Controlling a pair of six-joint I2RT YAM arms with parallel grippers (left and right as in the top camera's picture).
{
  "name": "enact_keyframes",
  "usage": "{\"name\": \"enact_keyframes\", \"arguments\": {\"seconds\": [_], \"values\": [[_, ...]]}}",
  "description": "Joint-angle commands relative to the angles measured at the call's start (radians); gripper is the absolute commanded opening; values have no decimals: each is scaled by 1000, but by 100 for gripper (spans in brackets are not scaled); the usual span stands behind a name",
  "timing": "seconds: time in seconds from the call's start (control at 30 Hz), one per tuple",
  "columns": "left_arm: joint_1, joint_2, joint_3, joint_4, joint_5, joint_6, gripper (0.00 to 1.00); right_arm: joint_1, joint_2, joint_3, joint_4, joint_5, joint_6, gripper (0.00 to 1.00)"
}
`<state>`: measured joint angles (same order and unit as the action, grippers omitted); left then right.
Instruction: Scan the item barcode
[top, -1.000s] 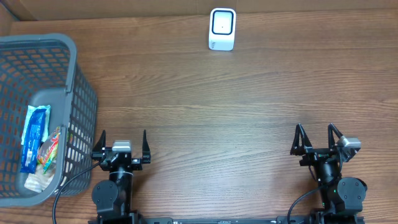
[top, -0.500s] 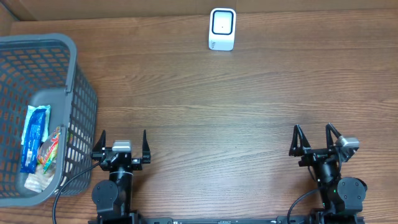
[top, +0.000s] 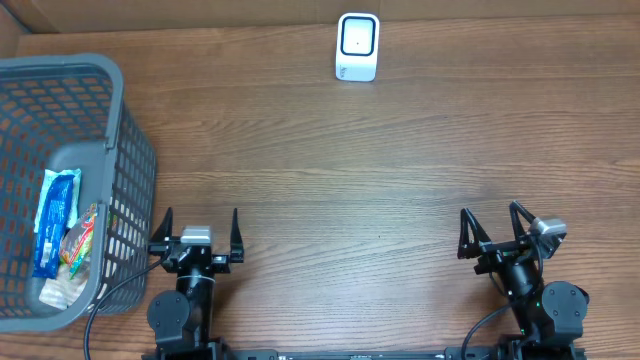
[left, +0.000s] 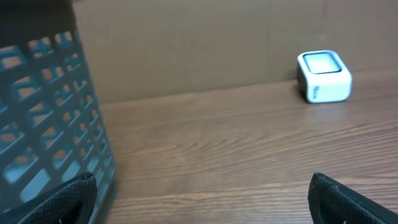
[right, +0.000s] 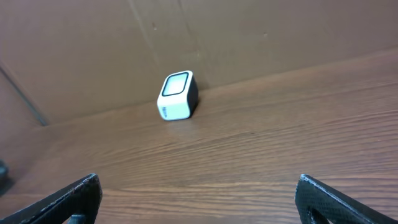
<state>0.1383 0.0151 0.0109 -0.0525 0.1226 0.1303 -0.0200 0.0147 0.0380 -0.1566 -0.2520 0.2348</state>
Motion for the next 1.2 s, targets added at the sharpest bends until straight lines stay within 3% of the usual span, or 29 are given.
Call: {"name": "enact_keyframes", "arguments": {"seconds": [0.0,0.37,0.57,1.17], "values": [[3,-8,-6,8,55,-55,100,-6,-12,71,-26,-31,-3,100],[4,-8,-6,-7,51,-78,99,-6,-12,92,-101,33,-3,100],[3,-8,-6,-7,51,-78,100,-6,-12,92,-293,10,5,100],[4,-8,-6,-7,51,-78,100,-6,-12,92,-291,79,1,100]]}}
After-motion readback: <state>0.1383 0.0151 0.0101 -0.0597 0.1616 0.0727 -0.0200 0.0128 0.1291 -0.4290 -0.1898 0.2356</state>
